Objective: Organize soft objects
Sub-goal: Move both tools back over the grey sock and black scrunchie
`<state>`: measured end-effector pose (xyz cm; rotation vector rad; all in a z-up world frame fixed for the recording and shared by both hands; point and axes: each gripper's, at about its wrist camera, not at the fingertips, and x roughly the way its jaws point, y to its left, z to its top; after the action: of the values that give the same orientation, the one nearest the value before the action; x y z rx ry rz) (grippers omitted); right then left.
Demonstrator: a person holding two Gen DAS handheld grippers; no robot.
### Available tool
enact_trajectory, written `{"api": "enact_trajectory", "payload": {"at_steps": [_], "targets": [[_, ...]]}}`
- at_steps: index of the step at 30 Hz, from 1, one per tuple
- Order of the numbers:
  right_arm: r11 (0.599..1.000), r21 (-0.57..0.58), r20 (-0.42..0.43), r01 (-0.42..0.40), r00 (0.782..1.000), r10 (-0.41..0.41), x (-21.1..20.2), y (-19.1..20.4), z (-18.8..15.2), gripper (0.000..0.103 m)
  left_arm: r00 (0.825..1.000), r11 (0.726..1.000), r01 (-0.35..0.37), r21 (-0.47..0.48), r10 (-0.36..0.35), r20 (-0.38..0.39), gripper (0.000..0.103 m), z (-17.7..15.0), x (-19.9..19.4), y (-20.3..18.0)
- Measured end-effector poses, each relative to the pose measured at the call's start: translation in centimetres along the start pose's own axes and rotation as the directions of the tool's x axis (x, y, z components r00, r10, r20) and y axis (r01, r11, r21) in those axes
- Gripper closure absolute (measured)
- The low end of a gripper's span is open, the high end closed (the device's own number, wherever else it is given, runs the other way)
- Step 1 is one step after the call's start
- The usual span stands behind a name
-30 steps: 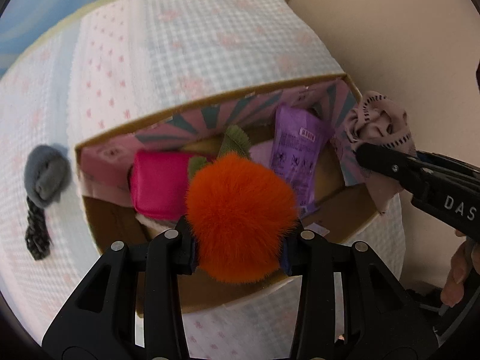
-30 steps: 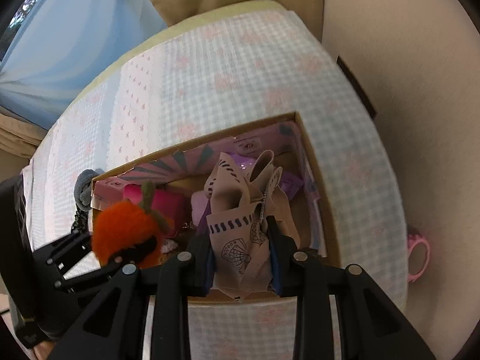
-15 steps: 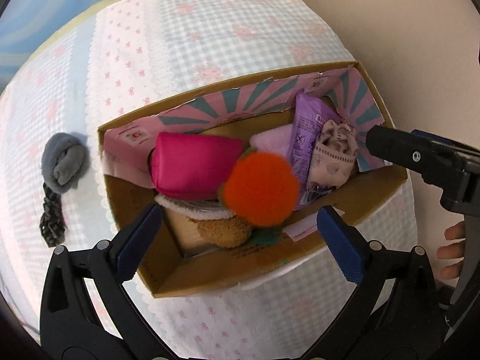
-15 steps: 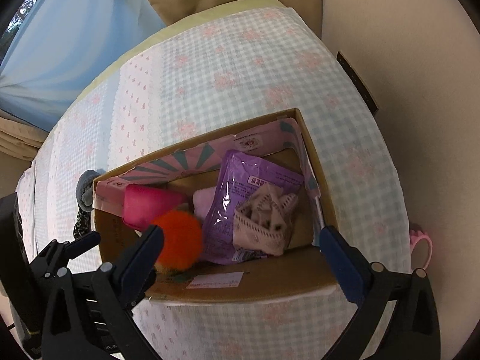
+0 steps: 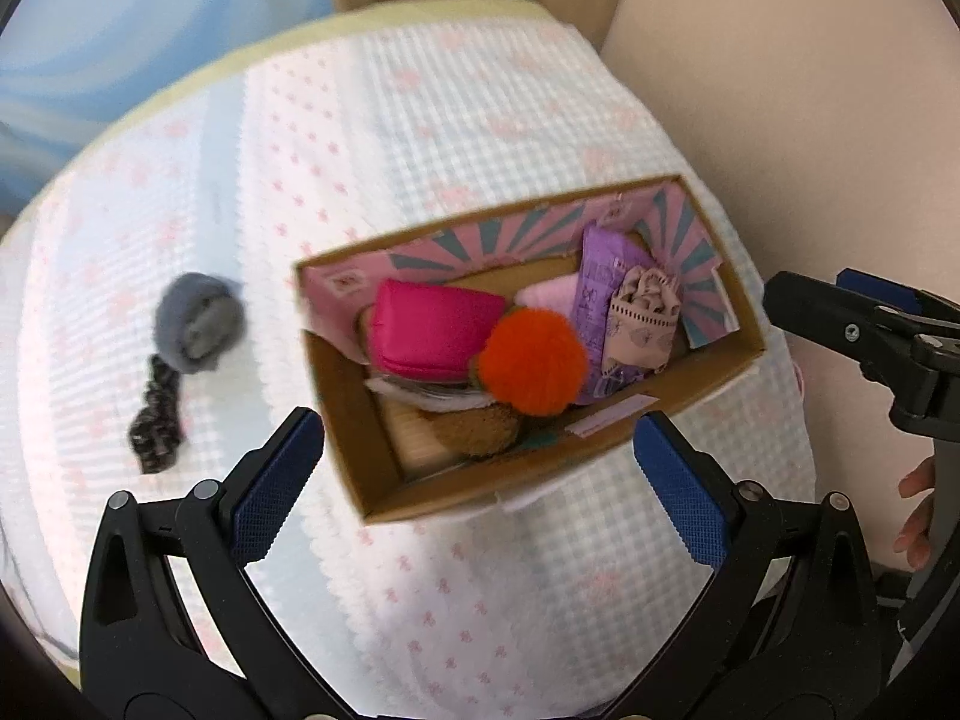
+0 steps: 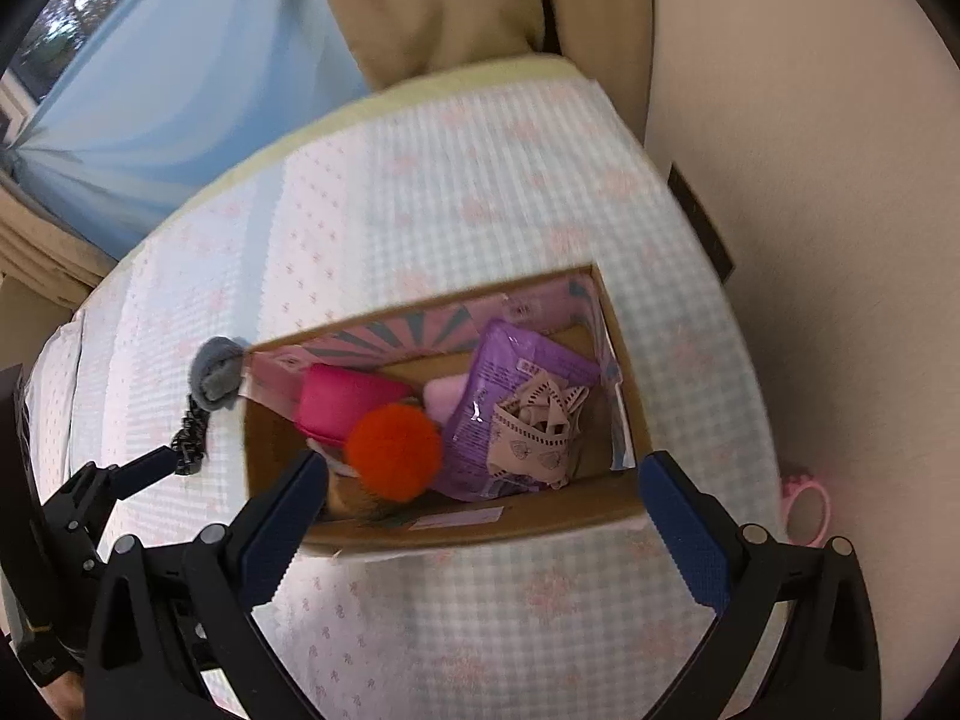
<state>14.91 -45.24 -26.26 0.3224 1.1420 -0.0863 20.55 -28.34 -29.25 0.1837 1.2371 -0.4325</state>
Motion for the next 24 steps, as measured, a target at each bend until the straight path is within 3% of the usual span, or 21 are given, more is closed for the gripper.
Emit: {"api": "enact_trajectory", "payload": {"at_steps": [7,13,16,21,24], "targets": [[0.997,-0.075,0.122,0.019,0.993,-0.01,-7.6,3.7,-1.8,0.0,0.993,0.998,-0.054,-0.024,0.056,0.102,0.0,-2.2,-7.6,1.5],[0.992,-0.118,0.193,0.039,0.981,-0.016,-12.6,6.6,-3.6,0.0,0.976,0.994,-0.078,-0.078,0.092,0.195,0.0,-4.7,-14.6,3.6],[0.988,-0.141,0.258,0.066,0.966,-0.028,-15.1,7.9,-4.7,0.0,0.961,0.99,-0.094,-0.108,0.118,0.248,0.0,-5.8,-17.6,4.6],[0.978,-0.188,0.331,0.085,0.943,-0.018,-17.9,9.8,-5.9,0.0,0.91,0.976,-0.149,-0.157,0.197,0.366,0.0,-8.2,-22.8,5.9],[0.966,-0.225,0.353,0.13,0.935,-0.044,-18.5,11.3,-6.2,0.0,0.896,0.97,-0.152,-0.191,0.217,0.387,0.0,-9.4,-24.3,7.2]]}}
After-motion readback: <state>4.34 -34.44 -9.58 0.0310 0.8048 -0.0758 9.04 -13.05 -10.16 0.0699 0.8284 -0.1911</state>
